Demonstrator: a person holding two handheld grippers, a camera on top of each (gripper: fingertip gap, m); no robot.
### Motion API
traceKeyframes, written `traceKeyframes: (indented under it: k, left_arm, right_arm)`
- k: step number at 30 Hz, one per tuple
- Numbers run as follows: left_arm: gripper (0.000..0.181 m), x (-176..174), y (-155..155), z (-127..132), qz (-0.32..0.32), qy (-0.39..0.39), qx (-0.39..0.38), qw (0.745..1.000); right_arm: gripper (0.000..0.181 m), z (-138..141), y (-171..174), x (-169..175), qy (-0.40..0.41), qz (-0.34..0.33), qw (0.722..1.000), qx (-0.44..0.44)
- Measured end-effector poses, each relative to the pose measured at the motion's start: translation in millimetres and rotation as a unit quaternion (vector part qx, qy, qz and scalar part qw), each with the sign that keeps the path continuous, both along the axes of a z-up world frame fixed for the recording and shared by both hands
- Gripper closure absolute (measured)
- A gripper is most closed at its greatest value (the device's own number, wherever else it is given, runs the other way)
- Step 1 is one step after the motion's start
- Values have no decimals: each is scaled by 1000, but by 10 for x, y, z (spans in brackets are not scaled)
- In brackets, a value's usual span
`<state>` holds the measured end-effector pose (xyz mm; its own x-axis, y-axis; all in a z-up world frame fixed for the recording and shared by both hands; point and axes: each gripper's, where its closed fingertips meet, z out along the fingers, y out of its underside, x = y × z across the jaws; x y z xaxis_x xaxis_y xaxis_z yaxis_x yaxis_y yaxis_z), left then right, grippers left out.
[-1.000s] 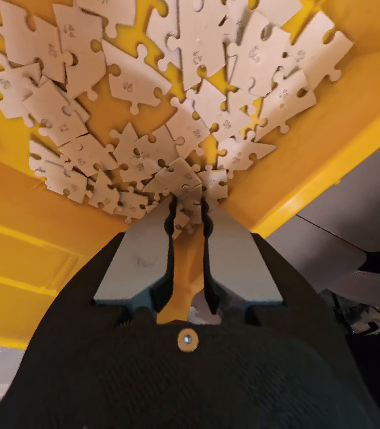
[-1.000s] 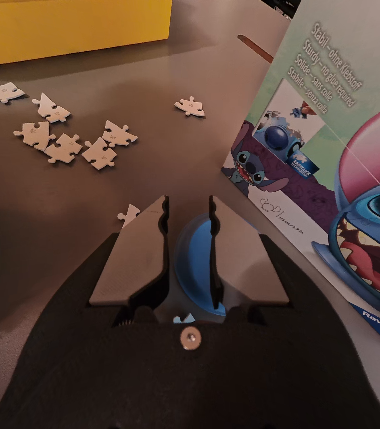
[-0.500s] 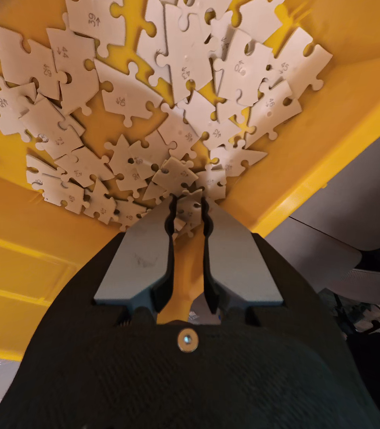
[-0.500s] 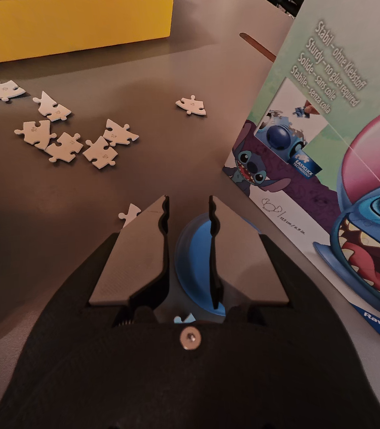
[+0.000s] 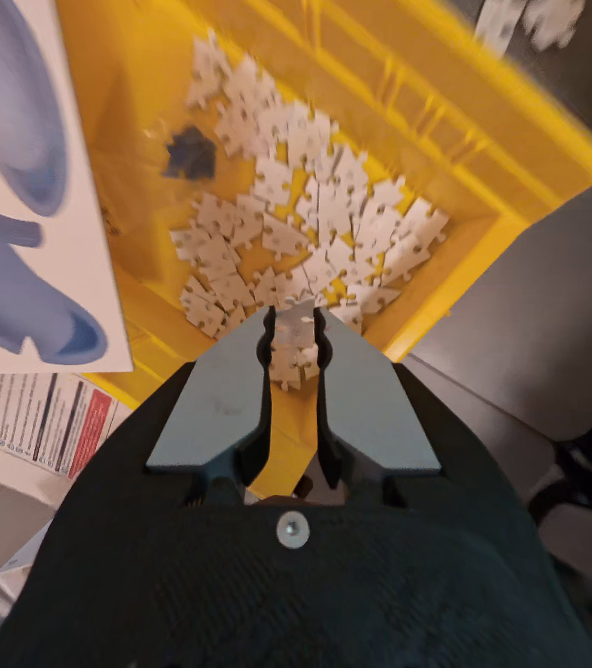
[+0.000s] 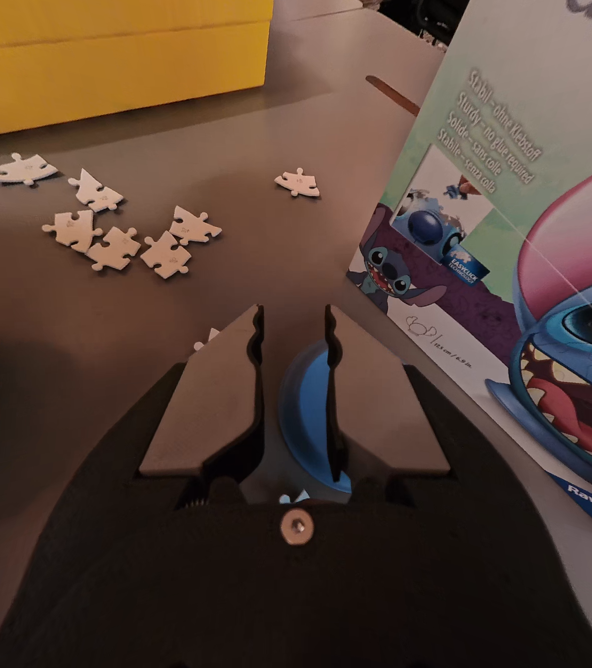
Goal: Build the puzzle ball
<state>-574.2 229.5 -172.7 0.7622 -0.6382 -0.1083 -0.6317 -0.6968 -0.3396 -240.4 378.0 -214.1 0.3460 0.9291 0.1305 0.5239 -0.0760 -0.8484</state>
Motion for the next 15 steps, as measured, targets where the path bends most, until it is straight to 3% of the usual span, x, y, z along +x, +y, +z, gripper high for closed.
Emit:
traceKeyframes:
  k: [4,7,11,15]
  left_arm:
    - [162,186,209,448,30,-114,74,990]
    - [162,462,281,830,39,-223,113,967]
    - [162,979,322,1310,24,-345,160,924]
    - [163,1355,443,1467,48,-403,182,896]
  right_arm:
    - [151,160,-35,-27,26,-2,1000,6]
    - [148,338,-164,-129,57,14,998,-5]
    - [147,787,-558,-428,117,65,991,-23]
    - [145,1306,-958,-725,166,97,981,-13]
